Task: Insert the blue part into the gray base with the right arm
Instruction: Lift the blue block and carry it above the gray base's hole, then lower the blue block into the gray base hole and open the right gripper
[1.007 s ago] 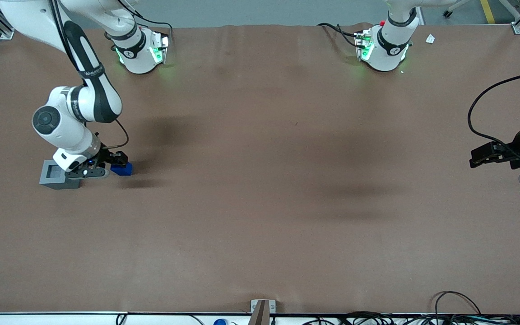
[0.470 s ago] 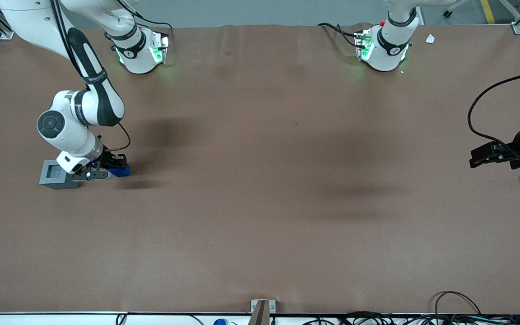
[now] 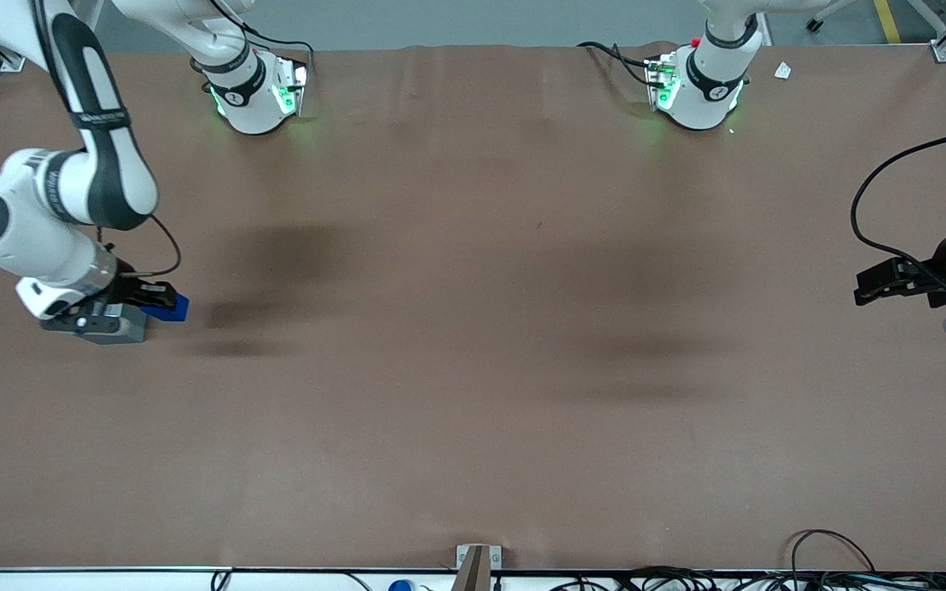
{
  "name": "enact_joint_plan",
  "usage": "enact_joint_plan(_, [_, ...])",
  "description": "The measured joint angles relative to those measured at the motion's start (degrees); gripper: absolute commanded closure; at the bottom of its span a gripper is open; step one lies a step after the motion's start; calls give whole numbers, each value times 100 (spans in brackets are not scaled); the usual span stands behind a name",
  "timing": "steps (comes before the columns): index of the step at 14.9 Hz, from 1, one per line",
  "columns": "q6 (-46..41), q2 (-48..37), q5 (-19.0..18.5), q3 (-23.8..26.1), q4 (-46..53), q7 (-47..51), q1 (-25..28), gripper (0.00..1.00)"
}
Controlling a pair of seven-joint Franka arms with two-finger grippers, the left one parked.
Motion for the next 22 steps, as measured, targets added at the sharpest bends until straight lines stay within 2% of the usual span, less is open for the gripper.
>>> enact_joint_plan(13, [-38,26,-5,-27,205,-1139,-1107,95])
enact_joint_plan(22, [-29,586,-6,-24,600,-1523,-1321,95])
